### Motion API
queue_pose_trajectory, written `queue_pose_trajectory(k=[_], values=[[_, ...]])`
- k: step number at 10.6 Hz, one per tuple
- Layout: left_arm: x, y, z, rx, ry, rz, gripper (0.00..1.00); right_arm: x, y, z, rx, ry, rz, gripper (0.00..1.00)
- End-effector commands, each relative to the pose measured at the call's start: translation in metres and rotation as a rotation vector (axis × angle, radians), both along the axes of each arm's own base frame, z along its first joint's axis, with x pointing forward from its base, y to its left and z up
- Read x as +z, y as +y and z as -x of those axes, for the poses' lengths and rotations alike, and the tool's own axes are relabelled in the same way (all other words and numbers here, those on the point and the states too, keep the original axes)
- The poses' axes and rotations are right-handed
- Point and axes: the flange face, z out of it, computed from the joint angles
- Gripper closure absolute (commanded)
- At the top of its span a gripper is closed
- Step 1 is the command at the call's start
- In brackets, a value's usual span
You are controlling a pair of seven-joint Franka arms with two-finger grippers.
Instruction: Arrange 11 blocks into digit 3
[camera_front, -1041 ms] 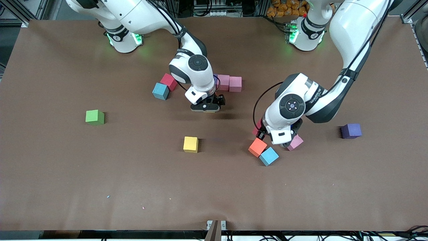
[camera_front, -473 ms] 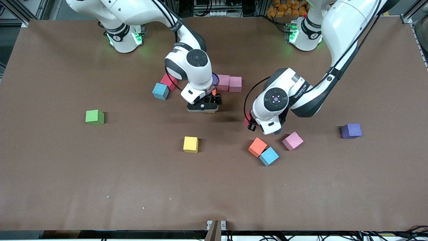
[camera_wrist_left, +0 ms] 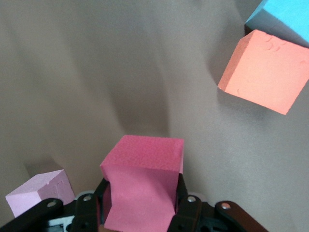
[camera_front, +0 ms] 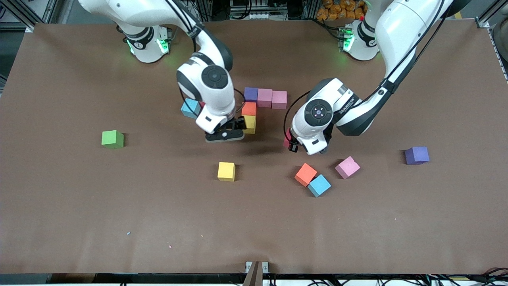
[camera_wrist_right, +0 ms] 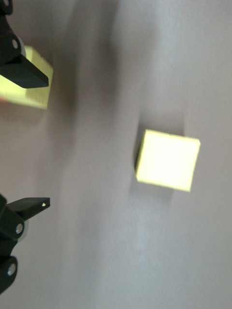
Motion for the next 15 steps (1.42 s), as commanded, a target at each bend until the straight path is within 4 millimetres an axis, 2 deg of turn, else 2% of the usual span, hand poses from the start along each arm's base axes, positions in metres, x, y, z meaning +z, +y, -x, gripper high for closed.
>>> queue_pose_trajectory(k=[1,3,6,8,10,11,15], values=[[0.0,-0.012,0.011,-0.002,0.005,0.008,1.0,0.015,-0.031,-0.014,0.016,0.016,0.031,0.0],[0.0,-0.014,0.012,0.006,0.004,0.012,1.0,0.019,-0.056,-0.03,-0.015,0.025,0.041,0.0],[-0.005,-0.027,0.019,0.075,0.003,0.015,1.0,0.03,-0.075,-0.045,0.014,0.009,0.045,0.0],[-0.008,-0.034,0.024,0.126,0.006,0.01,1.0,0.035,-0.095,-0.057,0.007,-0.001,0.053,0.0],[-0.013,-0.042,0.028,0.182,0.005,0.014,1.0,0.037,-0.105,-0.062,0.044,-0.001,0.061,0.0],[-0.018,-0.05,0.037,0.206,0.002,0.012,1.0,0.037,-0.106,-0.062,0.041,0.006,0.067,0.0],[-0.031,-0.061,0.058,0.275,0.004,0.011,1.0,0.038,-0.115,-0.065,0.037,0.012,0.072,0.0]])
